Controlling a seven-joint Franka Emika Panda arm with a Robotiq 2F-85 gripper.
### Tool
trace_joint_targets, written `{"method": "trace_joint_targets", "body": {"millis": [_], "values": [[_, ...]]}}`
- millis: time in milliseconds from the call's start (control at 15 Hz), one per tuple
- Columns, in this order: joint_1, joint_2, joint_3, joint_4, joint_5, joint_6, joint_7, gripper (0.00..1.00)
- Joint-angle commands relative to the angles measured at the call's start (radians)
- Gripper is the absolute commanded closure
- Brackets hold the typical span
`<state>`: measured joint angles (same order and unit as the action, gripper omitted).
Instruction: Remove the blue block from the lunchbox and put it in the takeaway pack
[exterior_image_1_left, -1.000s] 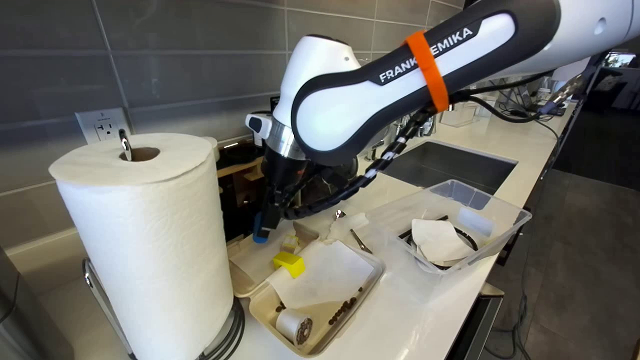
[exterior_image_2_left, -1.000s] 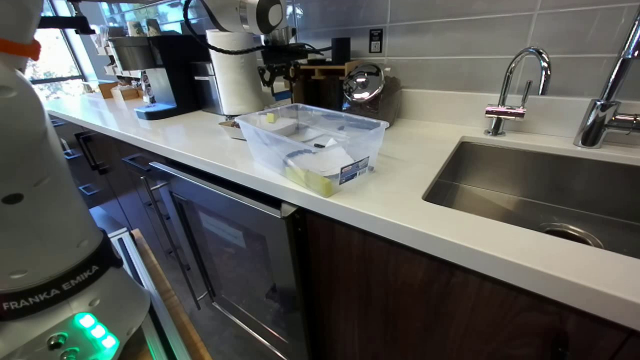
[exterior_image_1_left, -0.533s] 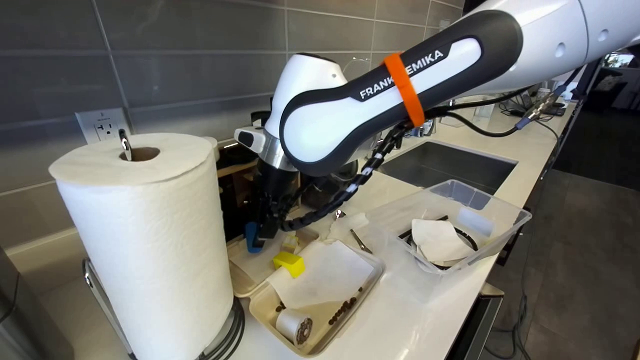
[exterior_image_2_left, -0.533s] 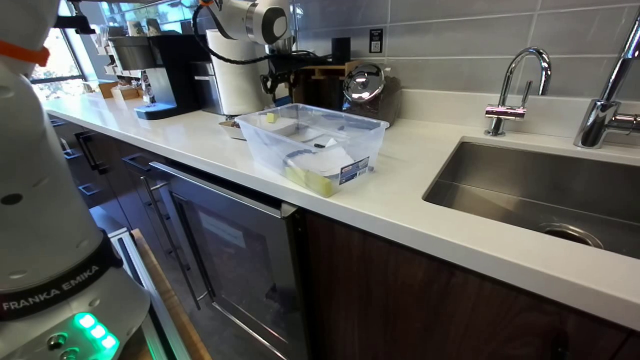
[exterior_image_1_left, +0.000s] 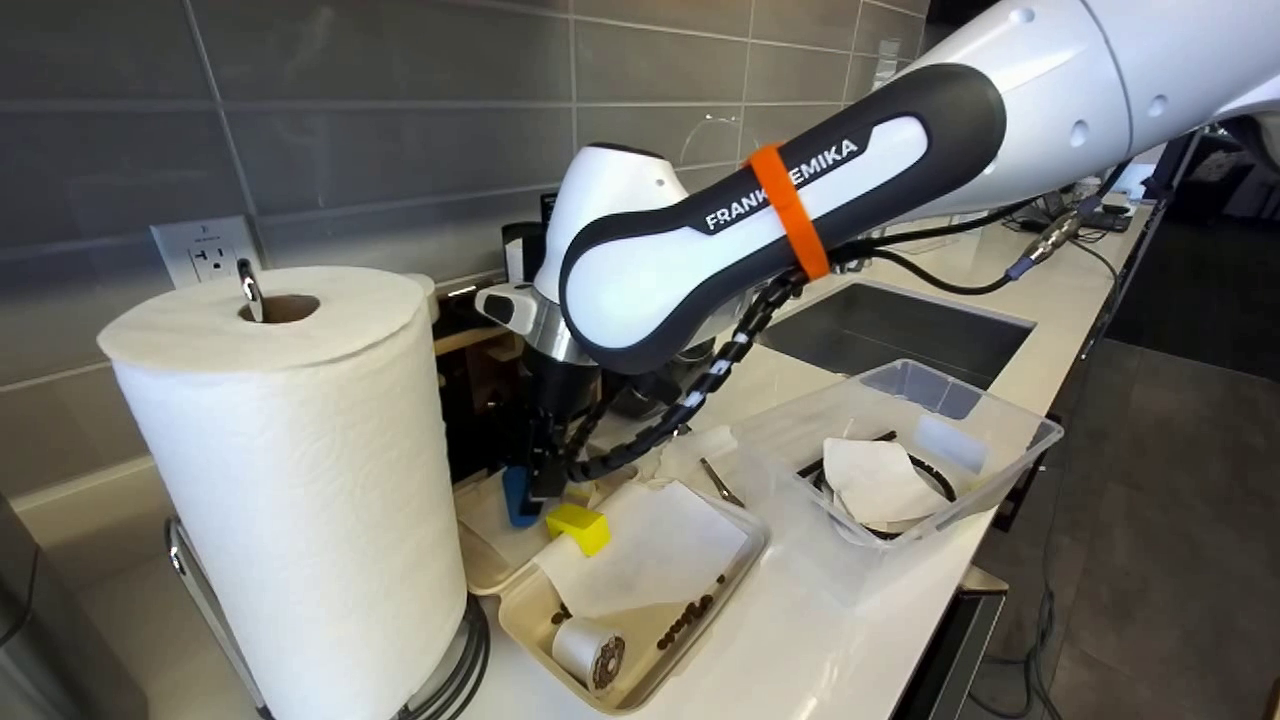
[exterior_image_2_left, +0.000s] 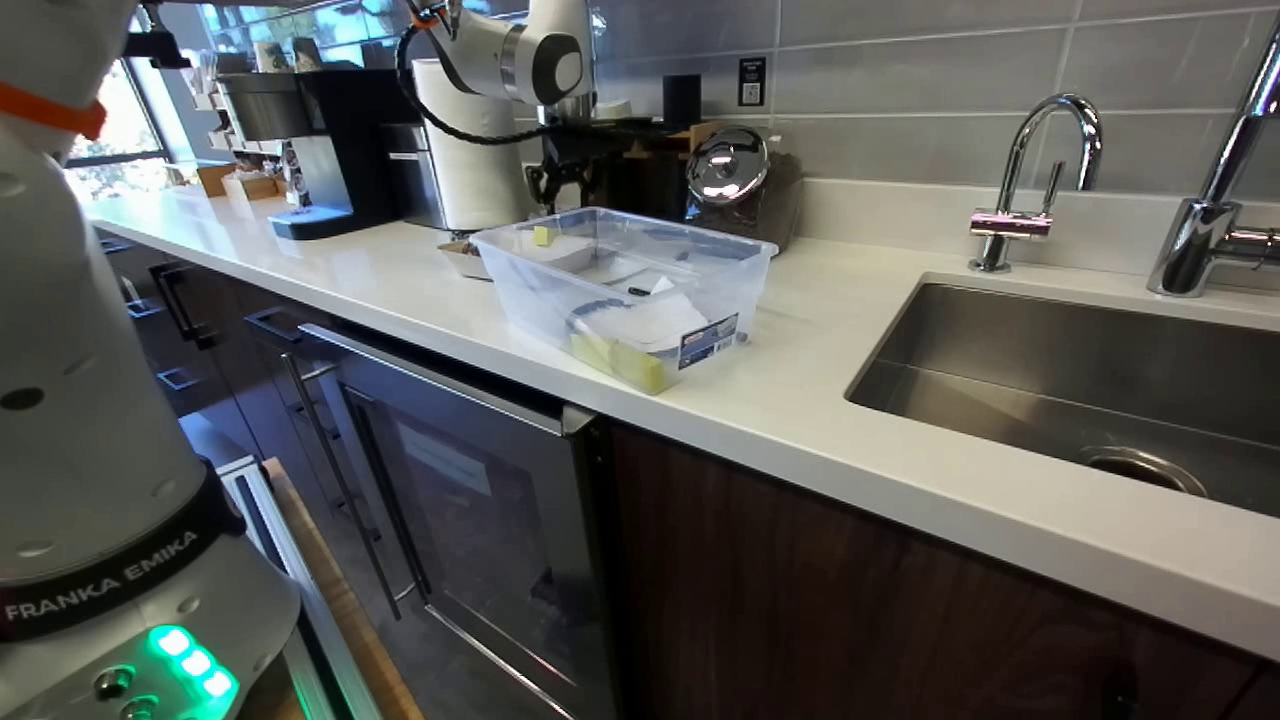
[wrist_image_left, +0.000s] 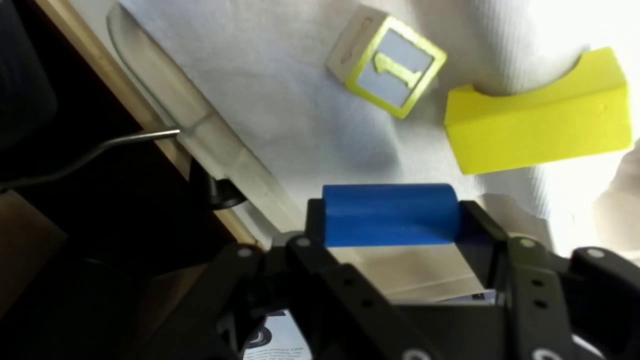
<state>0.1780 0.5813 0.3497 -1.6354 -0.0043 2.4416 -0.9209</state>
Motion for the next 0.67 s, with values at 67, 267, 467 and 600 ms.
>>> {"method": "trace_joint_targets", "body": {"millis": [67,267,467,600], "values": [[0.002,0.039,0.003,0.057,0.004,-0.069,-0.03,0.59],[0.002,0.045,0.001,0.067,0.007,-0.089,-0.03,0.56],[0.002,0.035,-0.002,0.072,0.005,-0.091,-0.025,0.02],[0.0,0.022,0.002,0.075,0.011,-0.09,-0.024,0.0]]}}
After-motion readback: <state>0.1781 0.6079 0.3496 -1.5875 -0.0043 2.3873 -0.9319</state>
